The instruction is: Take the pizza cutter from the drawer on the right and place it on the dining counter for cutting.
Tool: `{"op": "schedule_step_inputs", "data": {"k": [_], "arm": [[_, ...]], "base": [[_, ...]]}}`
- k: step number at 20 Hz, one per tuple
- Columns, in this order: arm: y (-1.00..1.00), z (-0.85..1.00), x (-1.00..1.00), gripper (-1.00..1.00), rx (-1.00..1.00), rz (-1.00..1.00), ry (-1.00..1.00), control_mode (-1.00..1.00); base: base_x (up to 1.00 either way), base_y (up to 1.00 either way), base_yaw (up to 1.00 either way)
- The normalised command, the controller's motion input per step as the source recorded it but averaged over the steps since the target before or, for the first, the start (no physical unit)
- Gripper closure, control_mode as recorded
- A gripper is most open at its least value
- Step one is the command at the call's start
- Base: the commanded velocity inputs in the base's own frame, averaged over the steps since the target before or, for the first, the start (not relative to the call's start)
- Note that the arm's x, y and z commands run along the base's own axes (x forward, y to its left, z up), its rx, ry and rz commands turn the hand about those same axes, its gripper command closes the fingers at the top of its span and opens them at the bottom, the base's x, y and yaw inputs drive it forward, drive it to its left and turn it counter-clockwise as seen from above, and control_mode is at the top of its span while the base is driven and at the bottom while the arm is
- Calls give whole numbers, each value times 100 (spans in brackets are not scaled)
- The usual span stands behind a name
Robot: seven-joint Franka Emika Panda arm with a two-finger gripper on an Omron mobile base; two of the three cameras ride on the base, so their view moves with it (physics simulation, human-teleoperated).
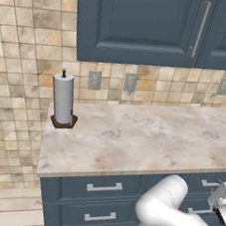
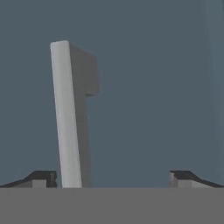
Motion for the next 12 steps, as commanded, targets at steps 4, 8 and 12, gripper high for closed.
{"op": "schedule_step_inputs", "data": {"k": [4, 8, 12], "arm": [[0, -1, 0, -100, 0, 0, -23, -100], [0, -4, 28, -100, 0, 0, -15, -100], [0, -35, 39, -100, 0, 0, -4, -100]], "base": [[0, 0, 0], [0, 0, 0], [0, 0, 0]]}}
